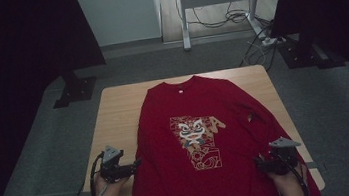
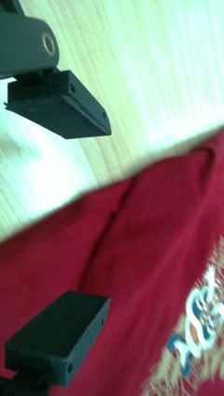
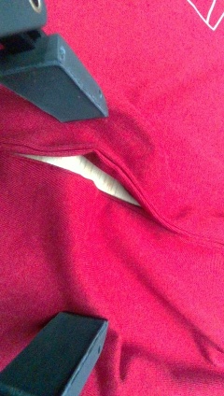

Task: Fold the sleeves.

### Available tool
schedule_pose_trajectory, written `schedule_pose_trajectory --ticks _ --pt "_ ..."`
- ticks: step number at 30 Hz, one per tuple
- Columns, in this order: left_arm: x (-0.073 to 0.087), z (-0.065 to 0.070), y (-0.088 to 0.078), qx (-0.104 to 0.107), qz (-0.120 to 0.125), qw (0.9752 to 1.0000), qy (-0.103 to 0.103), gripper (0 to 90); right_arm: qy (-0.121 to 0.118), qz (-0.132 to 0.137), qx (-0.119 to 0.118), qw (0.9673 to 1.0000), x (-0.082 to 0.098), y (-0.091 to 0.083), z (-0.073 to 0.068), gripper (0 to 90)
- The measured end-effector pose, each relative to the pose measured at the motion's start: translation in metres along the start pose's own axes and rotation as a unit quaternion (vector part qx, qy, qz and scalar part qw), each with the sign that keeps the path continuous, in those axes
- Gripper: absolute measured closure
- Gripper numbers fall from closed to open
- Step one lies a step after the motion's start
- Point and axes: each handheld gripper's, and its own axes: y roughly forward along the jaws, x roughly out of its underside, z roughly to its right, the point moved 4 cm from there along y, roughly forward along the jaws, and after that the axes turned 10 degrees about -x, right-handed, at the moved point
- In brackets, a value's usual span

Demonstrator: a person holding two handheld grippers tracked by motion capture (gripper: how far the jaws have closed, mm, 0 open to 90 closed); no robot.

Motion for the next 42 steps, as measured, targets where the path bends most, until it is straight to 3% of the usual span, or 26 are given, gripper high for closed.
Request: schedule_pose_trajectory --ticks 8,9,31,42 --pt "0.012 -0.001 0.014 -0.009 -0.025 0.9996 0.004 15.3 0.000 0.000 0.000 1.0000 0.000 0.000 0.000 2.2" --pt "0.019 0.002 0.021 -0.017 -0.046 0.9986 0.022 15.3 0.000 0.000 0.000 1.0000 0.000 0.000 0.000 2.2" --pt "0.019 0.001 0.022 -0.021 -0.055 0.9980 0.023 5.8 0.008 0.012 -0.013 0.9998 -0.003 -0.007 0.004 5.2" --pt "0.019 0.001 0.022 -0.022 -0.053 0.9981 0.021 6.8 0.012 0.026 -0.008 0.9995 -0.019 -0.014 0.020 6.4"
